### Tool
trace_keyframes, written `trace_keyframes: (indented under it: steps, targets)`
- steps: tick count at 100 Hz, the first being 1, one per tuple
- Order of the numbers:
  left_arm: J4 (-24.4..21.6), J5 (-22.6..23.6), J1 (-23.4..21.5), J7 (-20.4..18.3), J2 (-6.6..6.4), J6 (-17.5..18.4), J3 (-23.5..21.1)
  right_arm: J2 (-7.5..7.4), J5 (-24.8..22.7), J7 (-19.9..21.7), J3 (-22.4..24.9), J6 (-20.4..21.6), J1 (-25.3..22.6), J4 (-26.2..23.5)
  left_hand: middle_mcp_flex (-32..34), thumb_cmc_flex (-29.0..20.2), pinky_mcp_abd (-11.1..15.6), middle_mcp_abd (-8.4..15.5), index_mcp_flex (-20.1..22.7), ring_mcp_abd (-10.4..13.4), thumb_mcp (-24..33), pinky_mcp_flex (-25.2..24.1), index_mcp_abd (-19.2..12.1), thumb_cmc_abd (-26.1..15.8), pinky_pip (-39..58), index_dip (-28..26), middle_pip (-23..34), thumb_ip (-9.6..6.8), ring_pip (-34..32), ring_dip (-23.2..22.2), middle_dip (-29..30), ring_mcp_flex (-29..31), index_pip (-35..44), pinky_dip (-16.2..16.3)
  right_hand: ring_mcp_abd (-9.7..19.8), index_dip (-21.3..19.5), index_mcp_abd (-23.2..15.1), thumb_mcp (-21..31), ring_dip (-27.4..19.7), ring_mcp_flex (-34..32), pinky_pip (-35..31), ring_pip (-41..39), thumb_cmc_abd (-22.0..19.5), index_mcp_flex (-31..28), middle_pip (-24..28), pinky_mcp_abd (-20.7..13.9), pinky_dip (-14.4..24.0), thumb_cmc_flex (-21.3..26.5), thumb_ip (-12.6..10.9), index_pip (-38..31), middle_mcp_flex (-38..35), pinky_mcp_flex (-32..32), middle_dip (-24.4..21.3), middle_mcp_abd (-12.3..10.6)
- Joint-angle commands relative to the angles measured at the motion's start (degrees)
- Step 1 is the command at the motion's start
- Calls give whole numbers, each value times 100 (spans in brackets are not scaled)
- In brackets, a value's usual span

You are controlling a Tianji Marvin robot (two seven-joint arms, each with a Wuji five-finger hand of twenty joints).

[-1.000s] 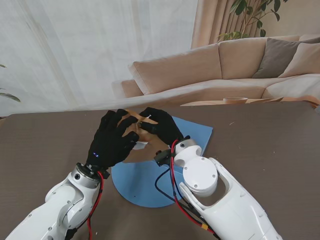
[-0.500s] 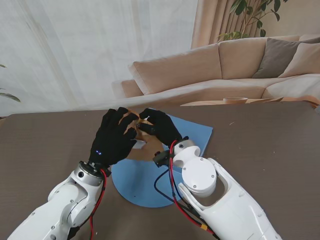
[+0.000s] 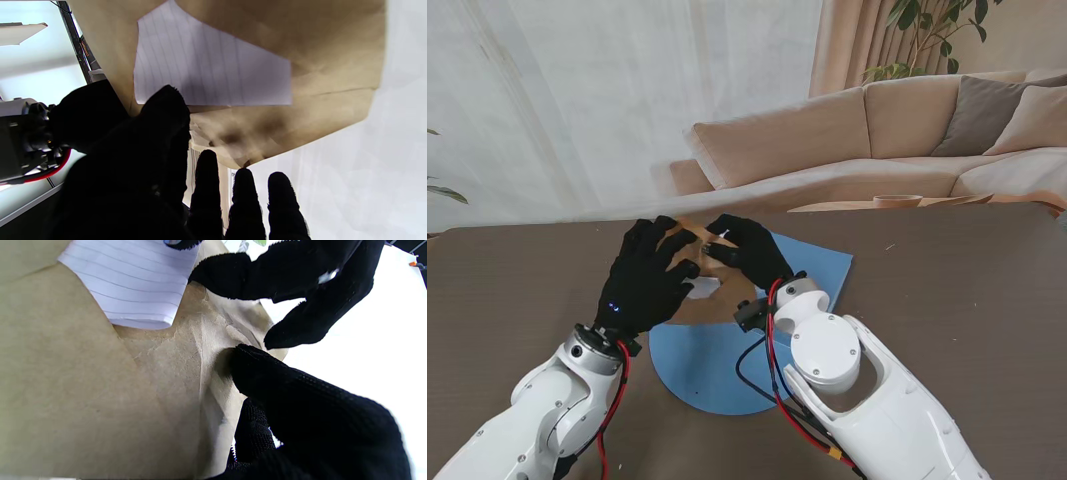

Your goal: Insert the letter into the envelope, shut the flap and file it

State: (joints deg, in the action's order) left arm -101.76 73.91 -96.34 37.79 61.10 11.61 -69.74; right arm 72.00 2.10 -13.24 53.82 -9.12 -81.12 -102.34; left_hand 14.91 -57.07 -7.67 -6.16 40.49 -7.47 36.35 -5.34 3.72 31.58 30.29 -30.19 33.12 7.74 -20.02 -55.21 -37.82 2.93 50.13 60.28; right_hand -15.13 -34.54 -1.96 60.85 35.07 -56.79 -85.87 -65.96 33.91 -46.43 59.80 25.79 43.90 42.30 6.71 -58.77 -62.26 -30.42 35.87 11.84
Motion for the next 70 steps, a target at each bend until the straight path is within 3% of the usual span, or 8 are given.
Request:
trace_keyframes:
  steps: [1, 26, 41, 53, 70]
  targets:
    - [-31, 73, -58, 13, -16, 18, -39, 37, 36, 62, 4, -23, -41, -54, -130, -62, -38, 114, -272, -40, 15, -49, -240, 131, 1, 51, -27, 117, 15, -27, 84, -58, -220, -13, -86, -201, -278, 67, 84, -265, -207, -145, -124, -13, 163, 114, 85, 195, -185, -376, -96, -44, 47, 28]
    - [247, 65, 40, 214, -6, -146, -38, 34, 31, 61, 9, -4, -47, -71, -130, -86, -32, 112, -219, -34, 16, -50, -144, 40, 1, 119, -34, 111, -6, -20, 96, -56, -400, -20, -79, -218, -290, 75, 86, -270, -210, -150, -117, -9, 168, 121, 88, 183, -192, -377, -95, -45, 49, 21]
    - [359, 21, 99, 300, 8, -233, 0, 33, 29, 65, 2, 16, -43, -63, -161, -79, -23, 80, -287, -33, -19, -52, 98, -58, 9, -143, 43, 96, -24, -41, 51, -62, -139, -9, -87, -220, -285, 79, 86, -271, -208, -149, -114, -11, 165, 125, 89, 179, -196, -374, -93, -41, 48, 26]
    - [397, -6, 113, 354, 18, -249, -8, 31, 21, 71, 5, 13, -46, -64, -175, -91, -29, 74, -372, -41, -21, -58, 64, -75, 7, -175, 54, 90, -25, -45, 43, -66, -122, -6, -89, -226, -278, 84, 86, -271, -207, -149, -111, -13, 166, 127, 90, 185, -200, -376, -99, -41, 48, 21]
    - [377, -78, 112, 248, 30, -190, -22, 33, 38, 79, -5, 19, -30, -55, -89, -172, -28, 68, 21, -53, -86, -56, -219, -144, 1, 305, -5, 88, -39, -41, 93, -56, -494, 7, -84, -230, -279, 83, 86, -267, -206, -147, -116, -13, 167, 127, 92, 183, -200, -374, -92, -41, 50, 23]
